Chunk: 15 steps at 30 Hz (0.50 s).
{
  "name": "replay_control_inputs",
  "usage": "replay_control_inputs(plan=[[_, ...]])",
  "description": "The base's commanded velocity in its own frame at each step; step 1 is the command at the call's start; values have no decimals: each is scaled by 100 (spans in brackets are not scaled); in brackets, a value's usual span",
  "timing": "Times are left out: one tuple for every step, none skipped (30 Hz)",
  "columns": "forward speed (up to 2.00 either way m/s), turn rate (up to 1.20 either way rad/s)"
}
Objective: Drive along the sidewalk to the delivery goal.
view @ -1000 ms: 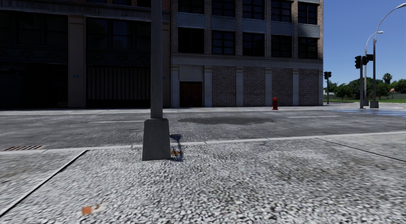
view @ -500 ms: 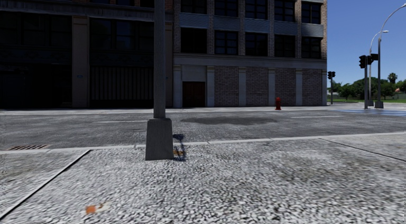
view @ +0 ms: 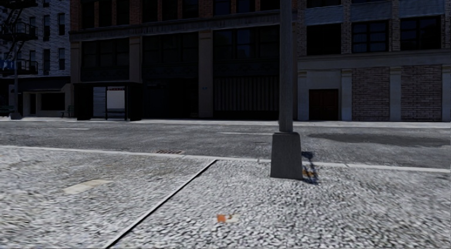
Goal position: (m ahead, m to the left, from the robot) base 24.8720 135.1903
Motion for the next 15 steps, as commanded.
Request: replay_control_inputs(plan=[[0, 120], [0, 120], [0, 120], [0, 120], [0, 120], [0, 120], [0, 120], [0, 120], [0, 120], [0, 120], [0, 120], [0, 120], [0, 120], [0, 120], [0, 120]])
